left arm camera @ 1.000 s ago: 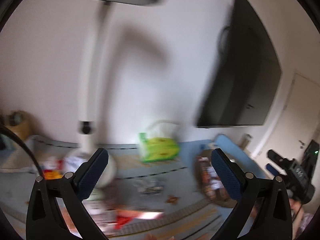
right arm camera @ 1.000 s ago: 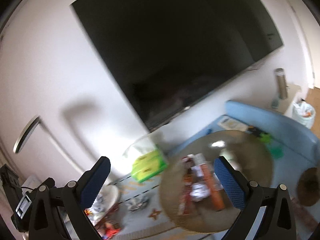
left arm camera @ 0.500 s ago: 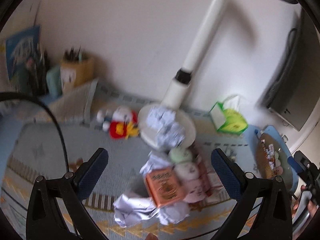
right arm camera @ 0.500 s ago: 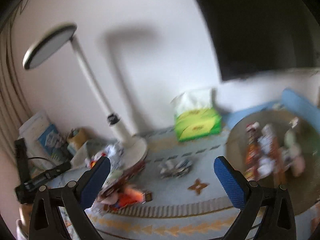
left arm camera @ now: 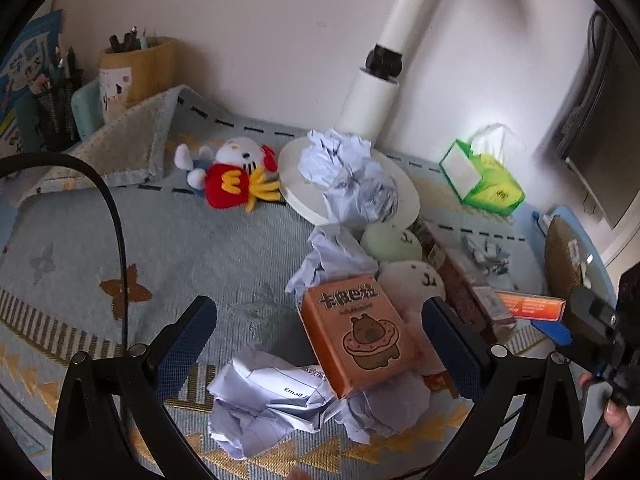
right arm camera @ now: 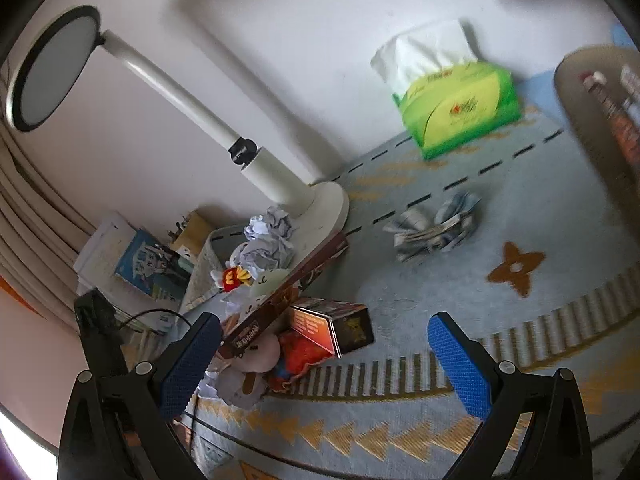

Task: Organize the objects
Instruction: 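Grasp brown capybara snack box with left gripper while right gripper grasps small dark box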

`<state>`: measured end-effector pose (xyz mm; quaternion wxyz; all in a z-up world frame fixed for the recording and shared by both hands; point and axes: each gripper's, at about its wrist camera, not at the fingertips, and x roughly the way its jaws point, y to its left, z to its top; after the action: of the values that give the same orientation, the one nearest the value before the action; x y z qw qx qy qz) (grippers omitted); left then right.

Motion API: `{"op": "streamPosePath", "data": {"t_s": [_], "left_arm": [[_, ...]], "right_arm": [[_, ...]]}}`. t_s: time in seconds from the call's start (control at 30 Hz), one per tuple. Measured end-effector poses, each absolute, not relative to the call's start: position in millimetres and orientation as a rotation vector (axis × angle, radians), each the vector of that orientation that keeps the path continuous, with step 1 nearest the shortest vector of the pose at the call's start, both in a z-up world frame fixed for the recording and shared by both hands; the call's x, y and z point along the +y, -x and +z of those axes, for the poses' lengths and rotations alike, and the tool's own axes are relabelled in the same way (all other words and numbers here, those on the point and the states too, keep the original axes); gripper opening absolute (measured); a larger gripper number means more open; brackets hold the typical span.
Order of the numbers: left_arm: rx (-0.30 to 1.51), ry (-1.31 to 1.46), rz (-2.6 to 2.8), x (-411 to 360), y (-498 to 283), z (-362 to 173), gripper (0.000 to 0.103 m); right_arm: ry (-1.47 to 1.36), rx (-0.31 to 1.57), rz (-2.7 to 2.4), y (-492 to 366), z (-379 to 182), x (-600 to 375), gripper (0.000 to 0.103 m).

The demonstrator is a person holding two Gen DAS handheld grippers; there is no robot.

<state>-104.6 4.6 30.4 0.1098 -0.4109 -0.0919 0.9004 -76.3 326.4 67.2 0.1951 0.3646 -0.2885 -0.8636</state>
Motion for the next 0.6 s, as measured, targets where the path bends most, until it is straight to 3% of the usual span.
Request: {"op": "streamPosePath", "data": {"t_s": [0.07, 0.13, 0.2, 0.23, 0.27, 0.3, 0.37, 0.6], "left_arm": [[-0.258, 1.213, 2.626, 8.1, 106.5, 26.2, 0.103], [-0.272, 1.206, 2.623, 8.2, 106.9, 24.7, 0.103], [-0.304, 1.201, 2.616, 5.8, 108.0, 23.3, 0.098], [-0.343, 1.199, 2.594, 3.2, 108.6, 21.7, 0.063], [-0.388, 1.209, 2.554, 1.3, 109.3, 19.6, 0.048], [-0.4, 1.23, 2.555, -0.1, 109.1, 17.9, 0.04], [-0.325, 1.218, 2.579, 2.7, 105.1, 19.8, 0.04], [-0.395, 1.172, 2.59, -6.0, 99.7, 26.3, 0.04]], "right_arm": [[-1.042, -0.865, -2.4, 84.0, 59.6, 326.2, 0.103], [-1.07, -0.899, -2.386, 89.3, 53.3, 325.2, 0.091], [-1.071, -0.944, -2.357, 91.6, 47.6, 326.1, 0.053], [-1.063, -0.974, -2.334, 92.9, 44.7, 326.9, 0.041], [-1.044, -0.998, -2.305, 93.7, 41.8, 327.4, 0.025], [-1.025, -1.007, -2.283, 93.5, 40.4, 327.0, 0.023], [-0.975, -0.997, -2.293, 88.5, 42.9, 326.8, 0.019], [-0.895, -0.956, -2.356, 77.2, 64.0, 332.5, 0.017]]}}
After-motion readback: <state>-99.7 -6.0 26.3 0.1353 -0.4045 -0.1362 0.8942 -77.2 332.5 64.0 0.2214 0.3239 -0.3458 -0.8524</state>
